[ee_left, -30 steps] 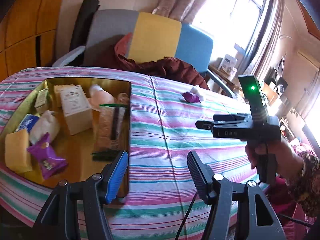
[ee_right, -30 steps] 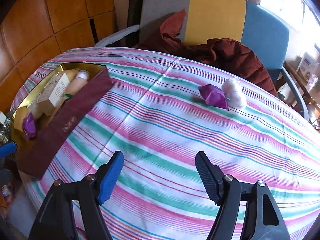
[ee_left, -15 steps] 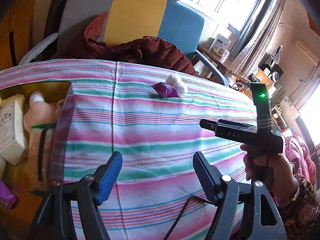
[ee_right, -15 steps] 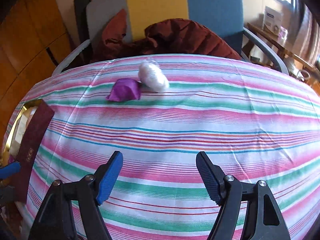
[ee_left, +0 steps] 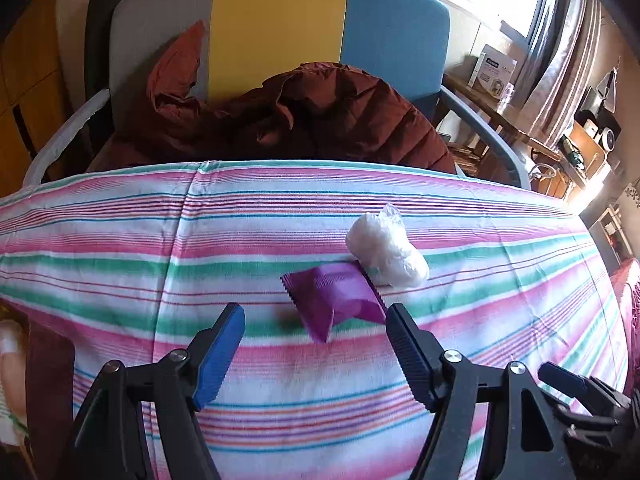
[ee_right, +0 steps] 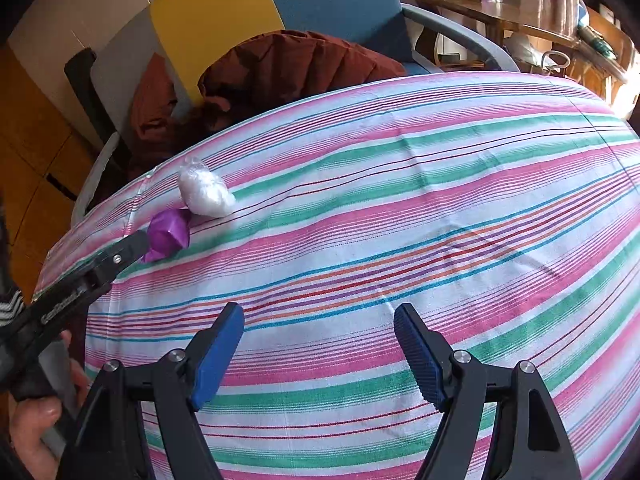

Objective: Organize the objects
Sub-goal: 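Move both tools back toward the remaining purple candy and white ball, then grasp the purple candy with the left tool while the right tool grasps the white ball, then carry the candy and white ball toward the gold tray with both tools, then lower the purple candy into the tray and open the left tool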

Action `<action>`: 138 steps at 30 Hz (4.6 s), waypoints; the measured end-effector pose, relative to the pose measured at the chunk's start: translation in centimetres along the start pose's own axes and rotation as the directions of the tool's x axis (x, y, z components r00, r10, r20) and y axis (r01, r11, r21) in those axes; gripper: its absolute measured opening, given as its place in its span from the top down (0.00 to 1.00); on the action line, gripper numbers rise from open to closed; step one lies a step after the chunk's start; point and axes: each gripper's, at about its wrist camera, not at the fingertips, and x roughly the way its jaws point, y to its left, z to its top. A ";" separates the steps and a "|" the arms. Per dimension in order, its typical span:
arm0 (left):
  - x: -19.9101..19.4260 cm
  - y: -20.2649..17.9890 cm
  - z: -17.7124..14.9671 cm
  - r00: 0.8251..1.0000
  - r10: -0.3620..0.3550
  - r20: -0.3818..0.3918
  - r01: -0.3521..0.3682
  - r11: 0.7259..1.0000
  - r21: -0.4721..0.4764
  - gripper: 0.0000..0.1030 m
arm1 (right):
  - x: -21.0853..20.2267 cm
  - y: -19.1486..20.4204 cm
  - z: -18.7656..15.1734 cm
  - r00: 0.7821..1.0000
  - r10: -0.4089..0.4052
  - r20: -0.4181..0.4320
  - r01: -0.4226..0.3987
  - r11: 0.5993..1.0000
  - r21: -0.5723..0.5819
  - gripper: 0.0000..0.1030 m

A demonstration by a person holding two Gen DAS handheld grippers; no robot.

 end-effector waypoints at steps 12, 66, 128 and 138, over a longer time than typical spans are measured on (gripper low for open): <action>3.6 0.4 -0.8 0.999 0.004 0.042 -0.004 1.000 -0.004 0.47 | 0.1 -0.8 0.5 0.999 0.022 -0.024 -0.021 0.999 0.032 0.24; -1.2 9.8 -9.3 0.974 -0.158 0.160 0.185 0.967 -0.175 0.64 | 6.0 11.0 1.7 0.980 0.123 0.155 -0.068 0.944 -0.323 0.67; -17.5 26.6 -19.4 0.979 -0.097 0.180 0.156 0.924 -0.350 0.67 | -5.2 18.8 -12.4 0.882 0.472 -0.008 -0.421 0.779 -0.465 0.67; -18.0 28.9 -20.8 0.980 -0.085 0.181 0.155 0.895 -0.419 0.54 | -7.4 24.6 -16.9 0.861 0.507 -0.044 -0.439 0.696 -0.569 0.67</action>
